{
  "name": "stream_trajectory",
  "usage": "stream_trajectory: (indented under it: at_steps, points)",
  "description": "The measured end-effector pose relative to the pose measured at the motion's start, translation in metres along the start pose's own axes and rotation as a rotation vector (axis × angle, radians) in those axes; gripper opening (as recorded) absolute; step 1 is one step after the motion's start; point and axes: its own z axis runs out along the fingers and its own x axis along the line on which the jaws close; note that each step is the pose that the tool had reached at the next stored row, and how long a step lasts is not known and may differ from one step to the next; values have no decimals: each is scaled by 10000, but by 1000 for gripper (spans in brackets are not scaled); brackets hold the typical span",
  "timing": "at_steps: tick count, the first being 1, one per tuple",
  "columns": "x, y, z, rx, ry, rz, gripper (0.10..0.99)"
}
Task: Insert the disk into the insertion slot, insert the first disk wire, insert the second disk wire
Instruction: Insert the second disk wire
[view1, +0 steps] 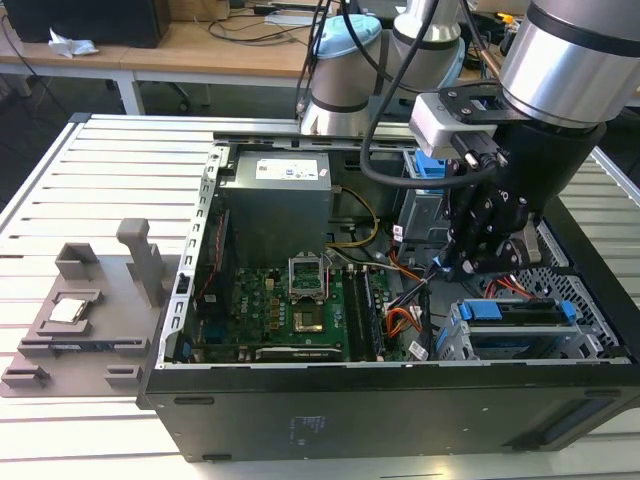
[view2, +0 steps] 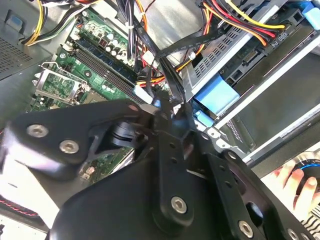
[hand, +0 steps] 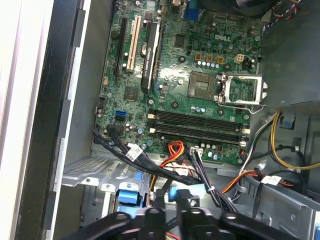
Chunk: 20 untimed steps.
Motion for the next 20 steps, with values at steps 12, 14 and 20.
stream_trajectory:
  at_steps: [12,14,20]
  points:
    - [-20,133,-86,8,4,-1,302]
    - [-20,134,-85,354,54,0,302]
    - [-22,139,-84,821,116,-1,302]
